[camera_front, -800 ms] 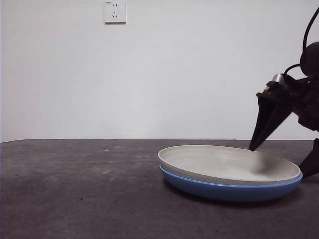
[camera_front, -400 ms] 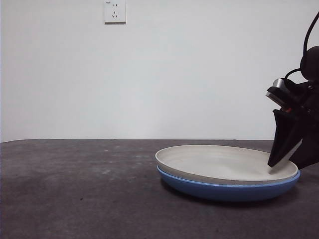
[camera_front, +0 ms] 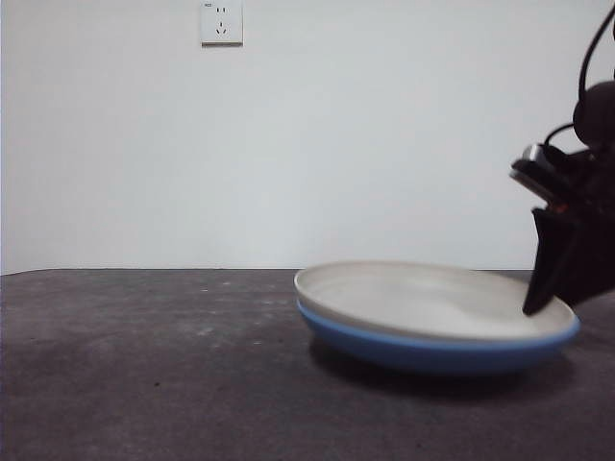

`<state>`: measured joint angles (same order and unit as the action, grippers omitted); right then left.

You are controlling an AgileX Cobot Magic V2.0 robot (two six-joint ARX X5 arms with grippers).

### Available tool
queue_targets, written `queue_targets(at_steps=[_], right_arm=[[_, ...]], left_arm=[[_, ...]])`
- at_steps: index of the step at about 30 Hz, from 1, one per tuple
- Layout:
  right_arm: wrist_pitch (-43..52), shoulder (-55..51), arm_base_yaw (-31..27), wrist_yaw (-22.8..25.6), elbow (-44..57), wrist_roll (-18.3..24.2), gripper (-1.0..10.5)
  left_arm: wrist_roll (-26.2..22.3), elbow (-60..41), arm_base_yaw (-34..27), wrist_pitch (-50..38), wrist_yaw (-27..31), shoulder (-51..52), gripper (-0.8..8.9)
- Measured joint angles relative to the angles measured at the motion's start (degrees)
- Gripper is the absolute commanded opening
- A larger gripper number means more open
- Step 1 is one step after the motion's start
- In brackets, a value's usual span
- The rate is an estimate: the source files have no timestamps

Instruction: Pick up the white plate, put it on the blue plate, put it on desk

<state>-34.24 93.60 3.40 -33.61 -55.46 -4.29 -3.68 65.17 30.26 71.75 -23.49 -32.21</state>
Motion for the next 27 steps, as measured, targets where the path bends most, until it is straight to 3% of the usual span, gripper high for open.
queue_targets(at_steps=[9, 17, 27], right_arm=[[-5.49, -0.59, 5.09, 0.24, -8.83, -2.99, 0.1], [-2.64, -0.57, 15.06, 4.70, -9.77, -9.68, 0.1], [0.66, 4.72, 18.71, 5.81, -9.77, -14.14, 0.1]], left_arm=[[0.00, 0.00, -0.02, 0.00, 0.00, 0.00, 5.94], [0.00, 0.00, -0.02, 0.00, 0.00, 0.00, 5.94], [0.00, 0.00, -0.02, -0.02, 0.00, 0.00, 5.94]])
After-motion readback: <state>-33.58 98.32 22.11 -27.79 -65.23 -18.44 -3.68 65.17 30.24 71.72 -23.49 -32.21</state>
